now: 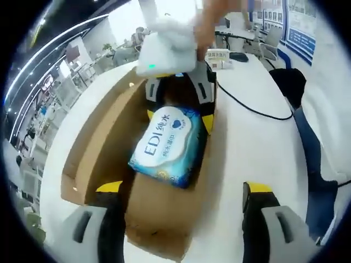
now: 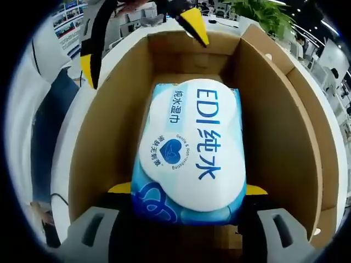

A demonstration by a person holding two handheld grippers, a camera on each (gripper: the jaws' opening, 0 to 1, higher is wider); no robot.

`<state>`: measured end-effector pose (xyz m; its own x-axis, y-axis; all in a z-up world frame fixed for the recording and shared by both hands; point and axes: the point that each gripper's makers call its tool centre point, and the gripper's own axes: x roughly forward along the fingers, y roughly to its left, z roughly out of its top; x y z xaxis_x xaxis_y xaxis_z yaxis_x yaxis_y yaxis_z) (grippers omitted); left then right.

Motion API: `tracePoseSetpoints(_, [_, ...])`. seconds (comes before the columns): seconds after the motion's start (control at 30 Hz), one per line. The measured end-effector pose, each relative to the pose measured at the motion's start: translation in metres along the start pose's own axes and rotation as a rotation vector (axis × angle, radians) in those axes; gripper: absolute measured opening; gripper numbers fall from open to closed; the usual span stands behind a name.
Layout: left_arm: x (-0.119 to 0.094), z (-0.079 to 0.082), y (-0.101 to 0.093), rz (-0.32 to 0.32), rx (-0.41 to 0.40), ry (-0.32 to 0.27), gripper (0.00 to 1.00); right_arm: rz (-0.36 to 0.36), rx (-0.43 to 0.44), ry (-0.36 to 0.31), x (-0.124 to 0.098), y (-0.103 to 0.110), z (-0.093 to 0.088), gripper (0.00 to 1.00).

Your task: Operate the shoe box by opening the lid, removing the specified soft item, and placing it in the target area until the item is outside and the box remains undamaged.

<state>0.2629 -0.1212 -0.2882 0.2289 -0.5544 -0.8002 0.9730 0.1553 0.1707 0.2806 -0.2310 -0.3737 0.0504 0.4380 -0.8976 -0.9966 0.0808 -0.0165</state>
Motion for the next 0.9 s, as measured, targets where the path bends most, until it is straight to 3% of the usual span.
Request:
tracePoseSetpoints(0.3, [-0.009, 0.007, 0.033, -0.011, 0.007, -0.056, 0.92, 0.004, -0.001, 0.001, 0.001, 0.0, 0.0, 0.74])
tracePoseSetpoints(0.43, [0.0, 0.011, 0.038, -0.049, 0.037, -0.059, 0.91, 0.004, -0.001, 0.004, 0.001, 0.001, 0.0, 0.75])
tracePoseSetpoints(0.53, [0.012, 0.017, 0.034, -0.102, 0.1, -0.057, 0.96, 0.005, -0.001, 0.005, 0.001, 0.0, -0.001, 0.75])
tracePoseSetpoints(0.6, [0.017, 0.021, 0.039, -0.121, 0.097, -0.073, 0.99, 0.006, 0.0, 0.004, 0.0, 0.0, -0.001, 0.75])
tracePoseSetpoints(0.67, [0.018, 0.02, 0.038, -0.155, 0.061, -0.051, 0.99, 0.009, 0.002, 0.001, 0.0, 0.0, -0.001, 0.75])
tracePoseSetpoints(0.9, [0.01, 0.04, 0.038, -0.193, 0.028, -0.14, 0.86, 0.009, 0.0, -0.003, 0.0, -0.001, -0.001, 0.75])
